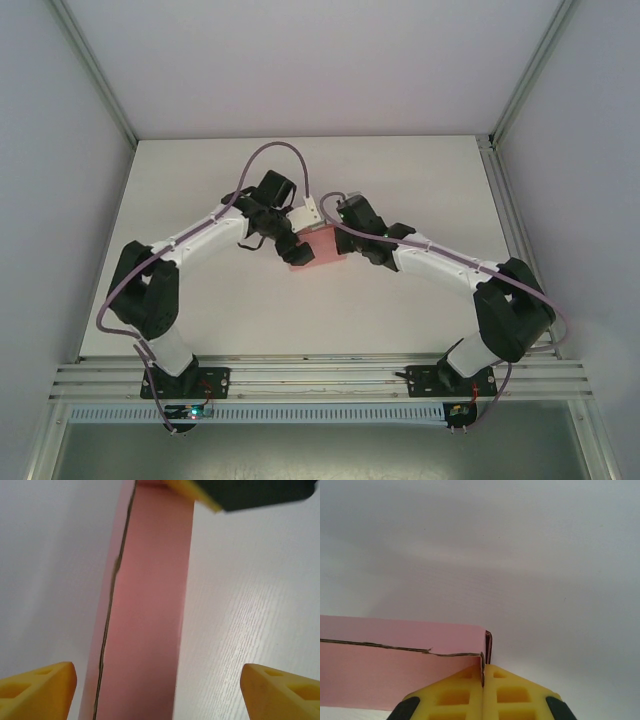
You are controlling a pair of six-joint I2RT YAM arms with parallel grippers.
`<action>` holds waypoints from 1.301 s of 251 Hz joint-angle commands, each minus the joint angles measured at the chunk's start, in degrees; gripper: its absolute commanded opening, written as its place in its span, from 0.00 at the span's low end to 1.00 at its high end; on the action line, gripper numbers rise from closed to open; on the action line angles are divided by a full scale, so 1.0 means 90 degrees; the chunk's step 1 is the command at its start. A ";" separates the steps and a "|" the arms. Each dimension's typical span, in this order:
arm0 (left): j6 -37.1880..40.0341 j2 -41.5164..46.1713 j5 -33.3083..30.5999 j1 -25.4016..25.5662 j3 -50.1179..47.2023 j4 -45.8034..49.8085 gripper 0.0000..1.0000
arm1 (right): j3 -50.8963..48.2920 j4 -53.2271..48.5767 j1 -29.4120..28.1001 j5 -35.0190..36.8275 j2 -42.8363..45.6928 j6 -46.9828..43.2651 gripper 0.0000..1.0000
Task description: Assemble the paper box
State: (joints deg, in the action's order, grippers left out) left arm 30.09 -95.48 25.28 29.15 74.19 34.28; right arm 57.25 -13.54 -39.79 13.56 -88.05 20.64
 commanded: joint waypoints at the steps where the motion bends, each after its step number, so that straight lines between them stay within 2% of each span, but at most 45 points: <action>1: -0.0395 0.0388 -0.0117 0.0006 -0.0067 0.0059 0.86 | -0.0019 -0.0301 -0.0164 0.0423 -0.0059 -0.0012 0.00; 17: -0.0641 0.0485 -0.0502 0.0004 -0.0094 0.0063 0.85 | 0.0020 -0.0356 -0.0169 0.0447 -0.0104 -0.0028 0.00; 66: -0.1353 0.0567 -0.1324 -0.0004 -0.0196 0.0489 0.64 | 0.0054 -0.0412 -0.0186 0.0480 -0.0173 -0.0003 0.00; 95: -0.1476 0.0704 -0.1403 -0.0006 -0.0477 0.0444 0.56 | 0.0110 -0.0453 -0.0198 0.0419 -0.0217 -0.0047 0.00; 135: -0.1570 0.0700 -0.1344 -0.0006 -0.0475 0.0366 0.39 | 0.0277 -0.0611 -0.0194 0.0417 -0.0330 -0.0095 0.00; 186: -0.1960 0.0551 -0.1534 -0.0003 -0.0262 0.0546 0.09 | 0.0347 -0.0721 -0.0217 0.0477 -0.0355 -0.0077 0.00; 199: -0.2167 0.0522 -0.1526 -0.0008 -0.0179 0.0603 0.09 | 0.0363 -0.0750 -0.0242 0.0530 -0.0363 -0.0065 0.00; 215: -0.2398 0.0486 -0.1514 -0.0011 -0.0106 0.0671 0.15 | 0.0374 -0.0789 -0.0278 0.0640 -0.0373 -0.0054 0.00; 230: -0.2584 0.0418 -0.1573 -0.0006 -0.0034 0.0767 0.16 | 0.0396 -0.0837 -0.0332 0.0782 -0.0388 -0.0048 0.00; 243: -0.2735 0.0345 -0.1637 -0.0006 0.0044 0.0887 0.26 | 0.0406 -0.0858 -0.0371 0.0870 -0.0402 -0.0041 0.00; 326: -0.3271 0.0344 -0.1586 0.0006 0.0148 0.1343 0.26 | 0.0494 -0.0986 -0.0399 0.0954 -0.0526 -0.0008 0.00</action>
State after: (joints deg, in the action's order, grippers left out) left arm 4.05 -92.97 11.07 29.15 74.65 42.22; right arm 61.14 -17.82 -42.65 20.38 -91.20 20.64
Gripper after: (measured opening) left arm 0.260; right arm 0.050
